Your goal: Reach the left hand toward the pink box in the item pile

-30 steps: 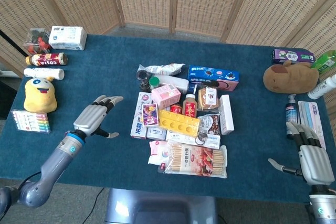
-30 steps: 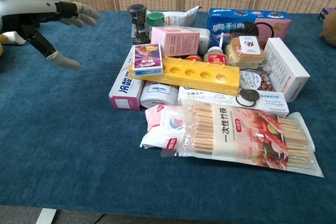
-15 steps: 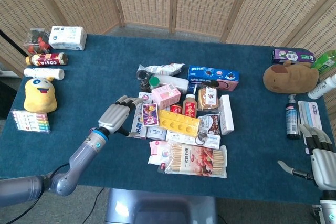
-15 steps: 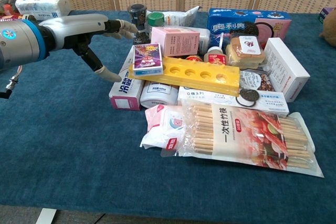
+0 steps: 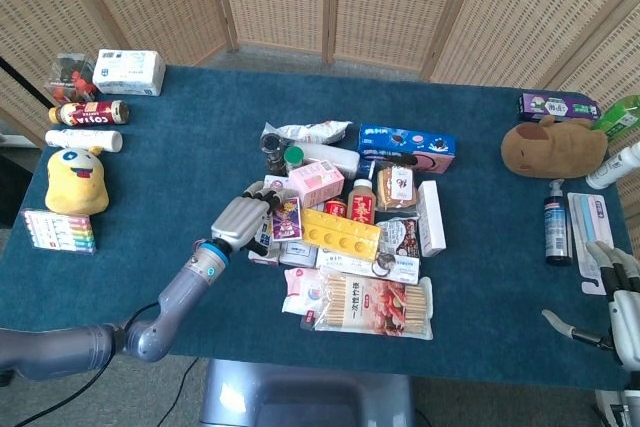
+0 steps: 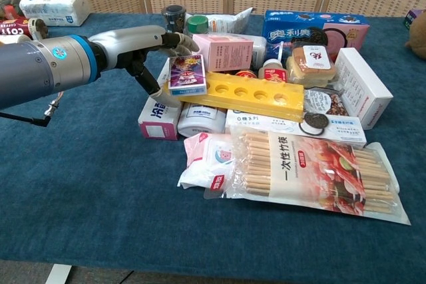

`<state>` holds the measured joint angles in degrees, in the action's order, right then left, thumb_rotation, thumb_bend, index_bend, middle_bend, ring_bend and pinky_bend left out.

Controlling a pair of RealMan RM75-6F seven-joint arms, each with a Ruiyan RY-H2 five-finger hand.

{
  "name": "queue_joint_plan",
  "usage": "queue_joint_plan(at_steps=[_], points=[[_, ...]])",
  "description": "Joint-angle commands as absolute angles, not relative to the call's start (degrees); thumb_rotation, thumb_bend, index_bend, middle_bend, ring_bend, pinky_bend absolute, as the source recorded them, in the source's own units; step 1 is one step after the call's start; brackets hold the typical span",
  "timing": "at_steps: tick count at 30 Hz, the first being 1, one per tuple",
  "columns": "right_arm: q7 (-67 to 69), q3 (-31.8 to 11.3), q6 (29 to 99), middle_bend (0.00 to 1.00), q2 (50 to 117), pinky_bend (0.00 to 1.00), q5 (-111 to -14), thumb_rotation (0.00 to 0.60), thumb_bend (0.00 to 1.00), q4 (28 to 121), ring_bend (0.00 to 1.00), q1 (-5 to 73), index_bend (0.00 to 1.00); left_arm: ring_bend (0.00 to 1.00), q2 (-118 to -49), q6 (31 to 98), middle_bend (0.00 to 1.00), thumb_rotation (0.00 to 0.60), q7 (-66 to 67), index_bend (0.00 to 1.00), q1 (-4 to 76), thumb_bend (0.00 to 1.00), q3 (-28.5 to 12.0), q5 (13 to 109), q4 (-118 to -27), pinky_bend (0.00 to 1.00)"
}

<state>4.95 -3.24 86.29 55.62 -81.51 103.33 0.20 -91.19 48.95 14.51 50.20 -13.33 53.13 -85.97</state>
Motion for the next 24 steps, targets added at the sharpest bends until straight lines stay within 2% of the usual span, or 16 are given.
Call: queue_joint_plan(at_steps=[1, 3, 4, 9, 15, 24], points=[[5.38, -3.17, 86.31, 0.00, 55.47, 0.00, -81.41, 0.393, 0.06, 103.26, 0.00, -0.07, 0.00, 0.29, -92.55, 50.47, 0.31, 0.600, 13.45, 0.22, 50.07, 0.12, -13.49, 54.63, -84.67, 0.00], [5.47, -3.06, 86.04, 0.00, 55.42, 0.00, -81.28, 0.392, 0.06, 103.20, 0.00, -0.13, 0.00, 0.39, -92.98, 50.80, 0.41, 0.600, 12.98, 0.27, 49.96, 0.12, -13.40, 55.24, -84.13, 0.00], [5.54, -3.03, 85.87, 0.00, 55.40, 0.00, -81.21, 0.392, 0.06, 103.20, 0.00, -0.15, 0.00, 0.40, -93.05, 50.78, 0.43, 0.600, 12.73, 0.29, 49.93, 0.12, -13.39, 55.42, -83.88, 0.00], [5.56, -3.10, 85.66, 0.00, 55.52, 0.00, -81.24, 0.391, 0.06, 103.31, 0.00, -0.15, 0.00, 0.41, -91.93, 52.08, 0.44, 0.600, 10.59, 0.31, 48.92, 0.12, -14.00, 56.75, -84.60, 0.00], [5.34, -3.38, 84.64, 0.00, 56.19, 0.00, -81.12, 0.391, 0.06, 103.07, 0.00, 0.47, 0.00, 0.41, -86.87, 55.72, 0.43, 0.600, 7.48, 0.31, 45.80, 0.12, -14.34, 60.11, -89.68, 0.00], [4.86, -3.39, 83.12, 0.00, 57.79, 0.00, -81.01, 0.389, 0.06, 102.36, 0.00, 1.26, 0.00, 0.41, -78.65, 65.16, 0.43, 0.600, 0.06, 0.32, 39.43, 0.12, -16.04, 67.60, -98.83, 0.00]])
